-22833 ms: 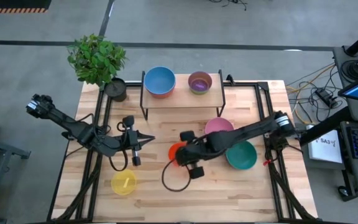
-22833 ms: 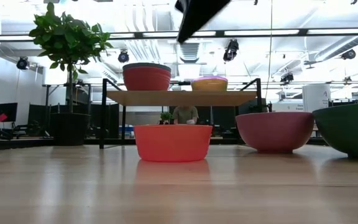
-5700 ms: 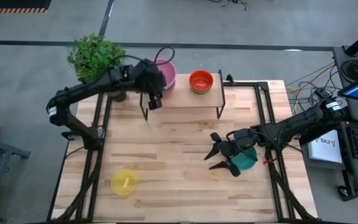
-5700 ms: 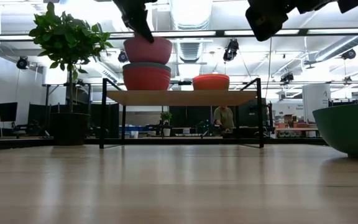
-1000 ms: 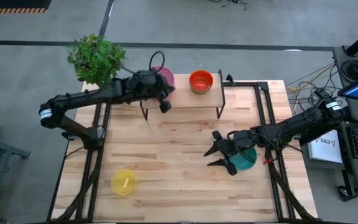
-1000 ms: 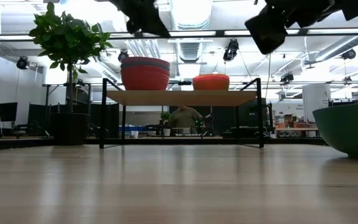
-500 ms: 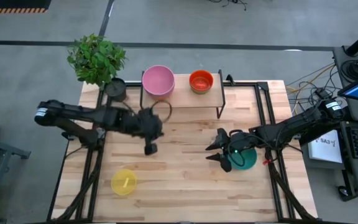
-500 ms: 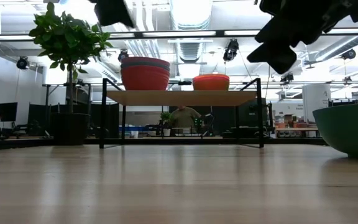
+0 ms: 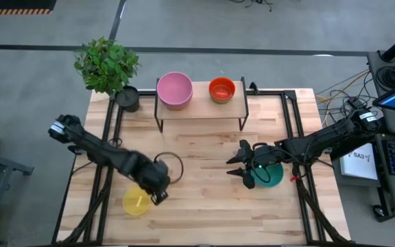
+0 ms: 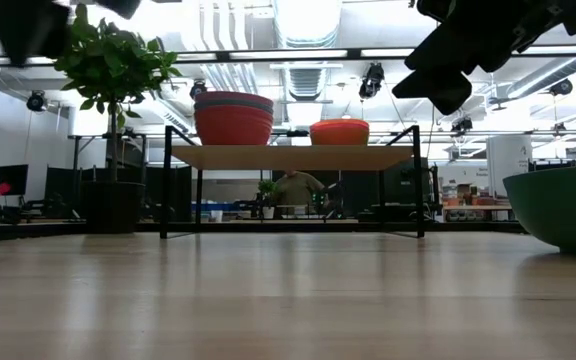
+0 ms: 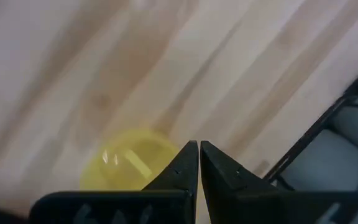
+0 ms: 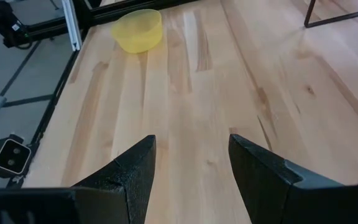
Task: Place and stack bowls onto a shelf
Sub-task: Stack the small yellow bowl on top of the small orange bowl on the shelf
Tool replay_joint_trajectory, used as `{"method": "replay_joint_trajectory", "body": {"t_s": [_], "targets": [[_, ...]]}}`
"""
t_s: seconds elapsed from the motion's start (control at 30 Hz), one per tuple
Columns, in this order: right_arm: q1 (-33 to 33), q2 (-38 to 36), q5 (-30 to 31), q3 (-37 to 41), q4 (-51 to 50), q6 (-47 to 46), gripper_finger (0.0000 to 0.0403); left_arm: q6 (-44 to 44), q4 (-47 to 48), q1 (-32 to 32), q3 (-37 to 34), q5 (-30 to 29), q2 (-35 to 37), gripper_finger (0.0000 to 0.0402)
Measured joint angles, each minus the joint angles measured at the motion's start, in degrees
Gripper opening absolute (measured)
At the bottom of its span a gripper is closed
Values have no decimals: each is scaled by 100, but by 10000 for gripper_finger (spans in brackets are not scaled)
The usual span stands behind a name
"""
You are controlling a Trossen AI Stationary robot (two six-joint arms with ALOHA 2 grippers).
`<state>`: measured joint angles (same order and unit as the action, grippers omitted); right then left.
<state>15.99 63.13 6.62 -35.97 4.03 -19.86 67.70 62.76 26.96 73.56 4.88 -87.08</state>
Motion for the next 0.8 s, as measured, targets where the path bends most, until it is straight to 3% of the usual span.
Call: {"method": "replay_joint_trajectory", "body": {"t_s": [0.17,0.53,0.8], "targets": [[0,0,-11,0,0,35,191,700,65,288,0,346,-516,25],[13,-2,-104,0,-50,37,191,1253,168,696,0,366,-1563,160],[31,-2,-106,0,-55,52,191,1406,192,905,0,335,-2047,176]]}}
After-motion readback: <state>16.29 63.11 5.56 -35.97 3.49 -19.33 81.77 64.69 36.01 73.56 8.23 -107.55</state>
